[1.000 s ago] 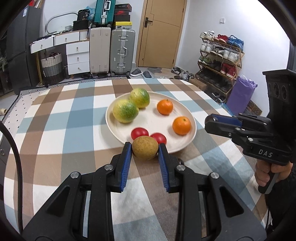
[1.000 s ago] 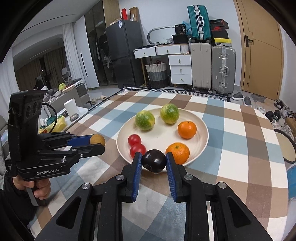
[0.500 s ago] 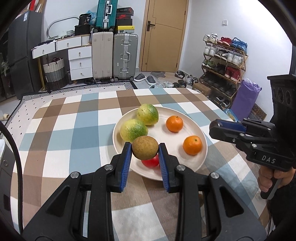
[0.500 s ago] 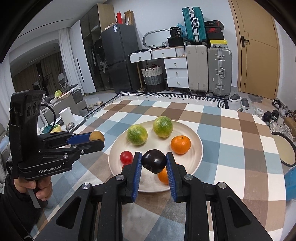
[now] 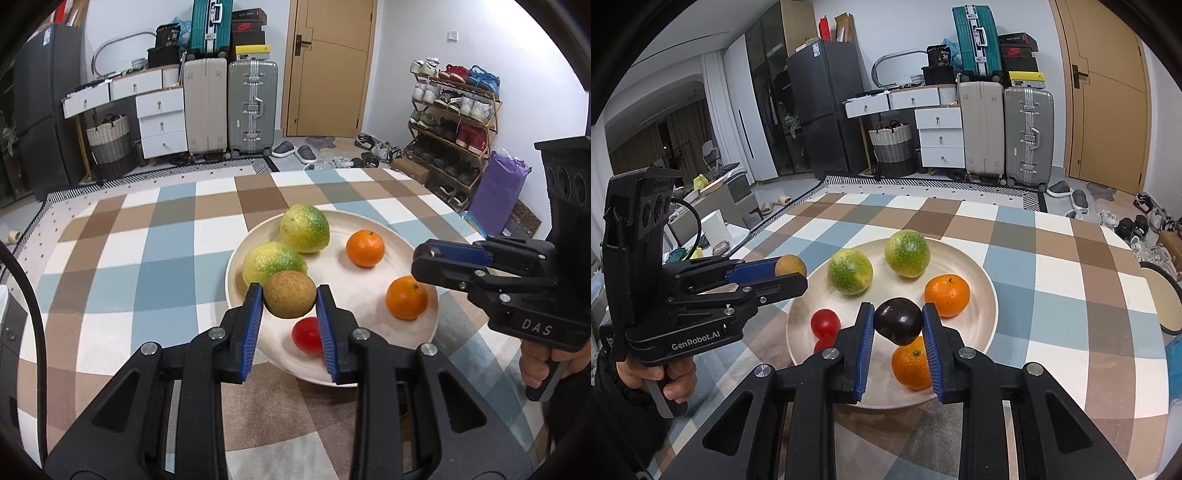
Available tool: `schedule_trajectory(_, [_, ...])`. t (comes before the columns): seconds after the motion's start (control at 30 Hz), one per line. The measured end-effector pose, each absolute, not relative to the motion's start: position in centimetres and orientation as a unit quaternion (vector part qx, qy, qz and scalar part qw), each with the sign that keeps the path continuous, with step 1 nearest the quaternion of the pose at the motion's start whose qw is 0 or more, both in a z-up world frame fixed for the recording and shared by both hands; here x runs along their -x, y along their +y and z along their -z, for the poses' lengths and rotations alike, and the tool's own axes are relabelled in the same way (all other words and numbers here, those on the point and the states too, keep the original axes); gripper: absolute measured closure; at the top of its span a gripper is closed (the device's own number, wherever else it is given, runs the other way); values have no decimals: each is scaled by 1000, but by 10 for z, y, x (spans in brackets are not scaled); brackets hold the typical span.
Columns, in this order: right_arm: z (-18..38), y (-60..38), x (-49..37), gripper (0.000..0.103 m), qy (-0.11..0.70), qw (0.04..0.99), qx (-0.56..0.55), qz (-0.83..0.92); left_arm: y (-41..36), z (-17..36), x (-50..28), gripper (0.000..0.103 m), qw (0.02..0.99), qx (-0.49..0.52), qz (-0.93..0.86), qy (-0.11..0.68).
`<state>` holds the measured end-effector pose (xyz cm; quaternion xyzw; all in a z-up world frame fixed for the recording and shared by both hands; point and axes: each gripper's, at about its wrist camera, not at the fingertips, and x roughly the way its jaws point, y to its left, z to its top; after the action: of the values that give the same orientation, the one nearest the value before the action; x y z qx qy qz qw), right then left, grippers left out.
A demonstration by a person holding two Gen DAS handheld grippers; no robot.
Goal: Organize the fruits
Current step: 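Carry the brown fruit and plum into the plate and open both tools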
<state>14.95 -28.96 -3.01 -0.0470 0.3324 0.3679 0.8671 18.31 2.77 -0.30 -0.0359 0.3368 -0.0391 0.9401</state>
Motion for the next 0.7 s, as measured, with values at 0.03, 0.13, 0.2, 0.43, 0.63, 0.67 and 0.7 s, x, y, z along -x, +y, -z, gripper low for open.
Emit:
schedule_trajectory(0.03, [32,-288,-151,76,334,867,48,-368,29,5,-184,77,940,36,38,338])
schedule_trajectory(0.13, [37,-284,-155,76,338,866,48,-364,32,9,-187,77,939,40,34,340])
schedule_trajectory(0.2, [41,-283,-158,76,342,866,46,-363,34,12,-188,77,938,44,33,343])
schedule_trajectory(0.43, [51,-281,-161,76,353,864,52,-356,39,21,-192,77,935,48,23,351])
schedule_trajectory(0.63, [53,-279,-160,75,354,864,56,-353,39,26,-193,76,933,53,25,356])
schedule_trajectory(0.67, [53,-280,-160,75,352,866,56,-352,39,26,-193,76,932,53,27,357])
schedule_trajectory(0.7, [53,-280,-159,75,351,866,56,-352,38,27,-192,76,932,53,28,358])
